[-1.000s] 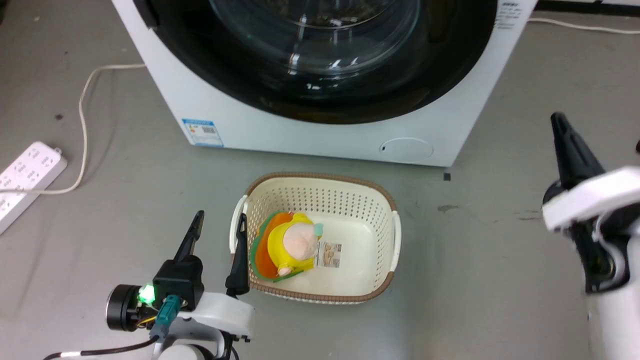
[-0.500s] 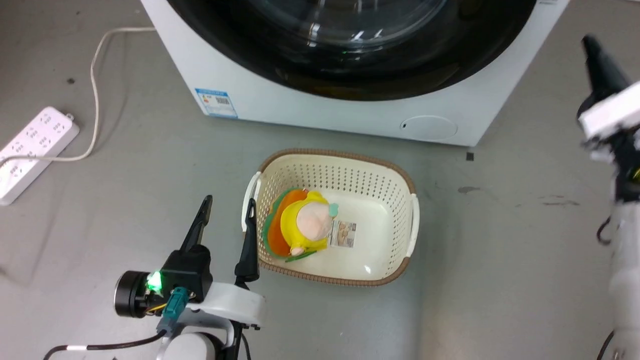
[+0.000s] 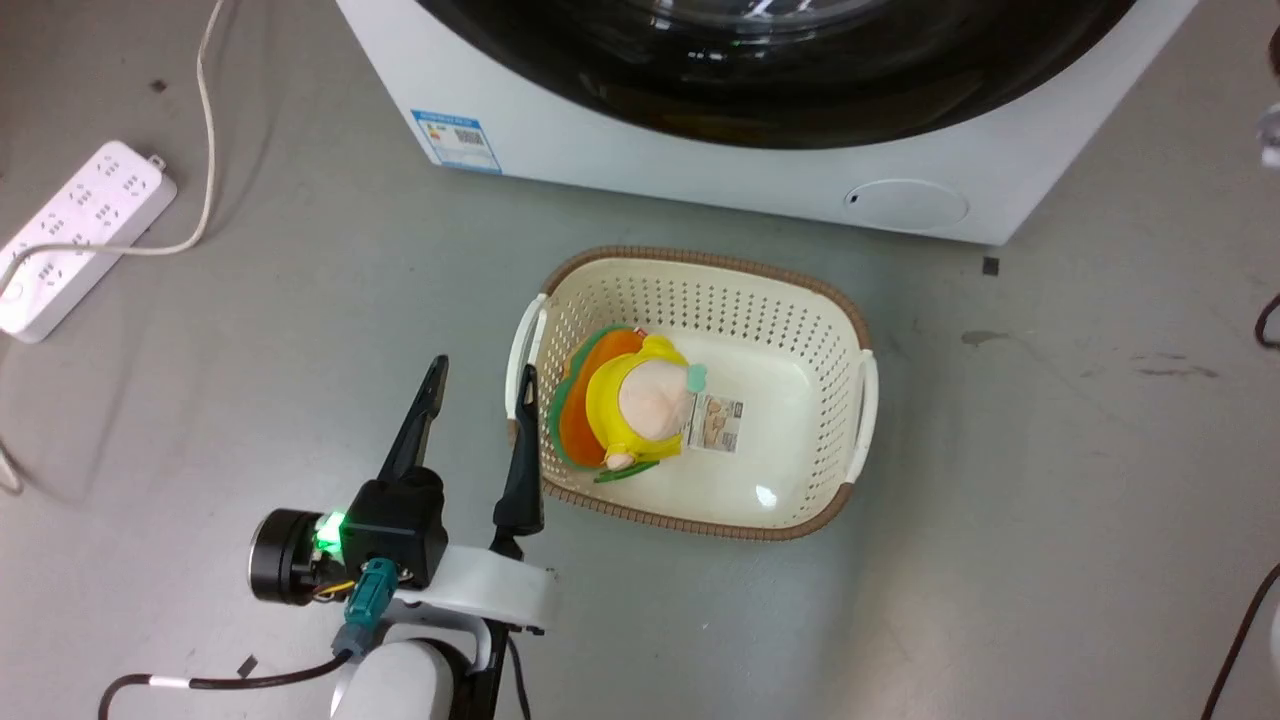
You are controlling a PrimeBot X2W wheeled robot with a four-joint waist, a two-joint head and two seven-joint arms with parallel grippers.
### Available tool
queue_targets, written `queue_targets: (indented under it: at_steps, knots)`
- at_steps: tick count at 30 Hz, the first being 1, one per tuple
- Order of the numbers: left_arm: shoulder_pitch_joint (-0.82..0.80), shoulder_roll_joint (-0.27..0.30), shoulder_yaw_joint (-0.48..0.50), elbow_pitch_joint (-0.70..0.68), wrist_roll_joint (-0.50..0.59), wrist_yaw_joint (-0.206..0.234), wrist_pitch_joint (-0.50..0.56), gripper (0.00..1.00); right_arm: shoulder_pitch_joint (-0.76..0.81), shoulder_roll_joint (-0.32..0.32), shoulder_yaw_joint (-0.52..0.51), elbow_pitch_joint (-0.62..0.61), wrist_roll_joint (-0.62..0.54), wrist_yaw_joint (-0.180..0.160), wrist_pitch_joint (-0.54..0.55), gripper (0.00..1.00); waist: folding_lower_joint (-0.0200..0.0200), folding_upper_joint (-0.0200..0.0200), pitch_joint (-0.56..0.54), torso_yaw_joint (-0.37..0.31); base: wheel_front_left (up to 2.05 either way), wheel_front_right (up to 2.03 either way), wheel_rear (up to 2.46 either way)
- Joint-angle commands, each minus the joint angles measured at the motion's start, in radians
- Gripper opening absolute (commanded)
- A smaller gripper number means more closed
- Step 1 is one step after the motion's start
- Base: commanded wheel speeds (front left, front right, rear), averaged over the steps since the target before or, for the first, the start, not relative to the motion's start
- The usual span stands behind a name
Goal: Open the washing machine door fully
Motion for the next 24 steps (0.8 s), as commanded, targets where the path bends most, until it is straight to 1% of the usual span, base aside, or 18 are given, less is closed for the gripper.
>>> queue_targets:
  at_steps: [1,2,3,4,6,7,14,21,23,24]
  knots:
    - [-0.019,0.002,-0.005,-0.002,-0.008,0.005,-0.011,1.0,-0.049,-0.012,-0.011,0.03,0.021,0.001,0.011,0.0,-0.0001,-0.0001,0.012,0.009,0.0,0.0,0.0]
    - [-0.025,0.002,-0.012,-0.002,-0.011,0.009,-0.015,1.0,-0.095,-0.023,-0.023,0.072,0.034,0.001,0.027,0.0,-0.0001,-0.0001,0.025,0.016,0.0,0.0,0.0]
    - [-0.025,0.002,-0.012,-0.002,-0.011,0.009,-0.015,1.0,-0.095,-0.023,-0.023,0.072,0.034,0.001,0.027,0.0,-0.0001,-0.0001,0.025,0.016,0.0,0.0,0.0]
    - [-0.032,0.002,-0.019,-0.002,-0.014,0.012,-0.018,1.0,-0.141,-0.034,-0.032,0.11,0.045,0.001,0.045,0.0,-0.0001,-0.0001,0.037,0.023,0.0,0.0,0.0]
    - [-0.035,0.002,-0.022,-0.002,-0.015,0.014,-0.02,1.0,-0.162,-0.039,-0.038,0.128,0.052,0.001,0.055,0.0,-0.0001,-0.0001,0.043,0.027,0.0,0.0,0.0]
    - [-0.047,0.002,-0.035,-0.001,-0.02,0.02,-0.028,1.0,-0.24,-0.057,-0.061,0.191,0.078,0.001,0.089,0.0,-0.0001,-0.0001,0.066,0.04,0.0,0.0,0.0]
    - [-0.061,0.002,-0.051,-0.001,-0.026,0.029,-0.039,1.0,-0.332,-0.085,-0.095,0.268,0.101,0.001,0.151,0.0,-0.0001,-0.0001,0.096,0.057,0.0,0.0,0.0]
    - [-0.08,0.002,-0.072,0.001,-0.032,0.042,-0.052,1.0,-0.389,-0.1,-0.16,0.342,0.117,0.001,0.239,0.0,-0.0001,-0.0001,0.127,0.073,0.0,0.0,0.0]
    - [-0.086,0.002,-0.077,0.002,-0.033,0.044,-0.056,1.0,-0.411,-0.103,-0.185,0.363,0.123,0.001,0.268,0.0,-0.0001,-0.0001,0.137,0.076,0.0,0.0,0.0]
    - [-0.094,0.002,-0.084,0.002,-0.035,0.049,-0.062,1.0,-0.446,-0.107,-0.228,0.394,0.135,0.001,0.316,0.0,-0.0001,-0.0001,0.151,0.082,0.0,0.0,0.0]
